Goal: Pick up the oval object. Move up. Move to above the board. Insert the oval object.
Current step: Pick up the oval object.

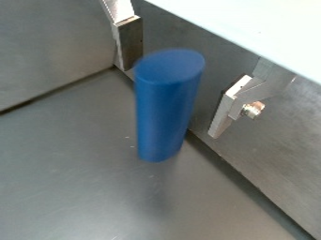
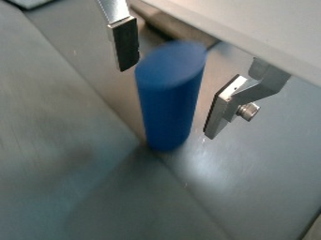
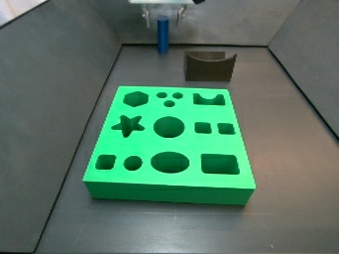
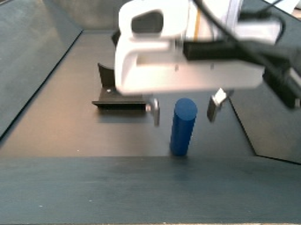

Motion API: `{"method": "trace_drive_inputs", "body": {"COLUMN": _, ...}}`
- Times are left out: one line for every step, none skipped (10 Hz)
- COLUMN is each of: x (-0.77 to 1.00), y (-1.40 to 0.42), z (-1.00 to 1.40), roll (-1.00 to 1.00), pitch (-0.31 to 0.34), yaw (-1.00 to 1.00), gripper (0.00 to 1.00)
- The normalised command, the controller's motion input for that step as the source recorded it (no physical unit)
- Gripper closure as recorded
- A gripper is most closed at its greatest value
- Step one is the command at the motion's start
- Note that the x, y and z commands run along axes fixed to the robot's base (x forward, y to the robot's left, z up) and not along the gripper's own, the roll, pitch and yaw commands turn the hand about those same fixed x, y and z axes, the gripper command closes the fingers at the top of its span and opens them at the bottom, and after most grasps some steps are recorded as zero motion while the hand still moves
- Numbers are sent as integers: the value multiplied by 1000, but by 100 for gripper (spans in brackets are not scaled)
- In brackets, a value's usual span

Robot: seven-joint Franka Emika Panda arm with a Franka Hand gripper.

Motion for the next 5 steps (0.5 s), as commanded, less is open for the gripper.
{"method": "trace_drive_inputs", "body": {"x": 0, "y": 3, "z": 0, "roll": -21, "pitch": 0, "yaw": 0, "gripper": 0}}
{"method": "trace_drive_inputs", "body": {"x": 0, "y": 0, "z": 0, "roll": 14, "pitch": 0, "yaw": 0, "gripper": 0}}
{"method": "trace_drive_inputs", "body": {"x": 0, "y": 0, "z": 0, "roll": 0, "pitch": 0, "yaw": 0, "gripper": 0}}
{"method": "trace_drive_inputs", "body": {"x": 0, "y": 0, "z": 0, "roll": 0, "pitch": 0, "yaw": 0, "gripper": 100}}
{"method": "trace_drive_inputs", "body": {"x": 0, "y": 0, "z": 0, "roll": 0, "pitch": 0, "yaw": 0, "gripper": 100}}
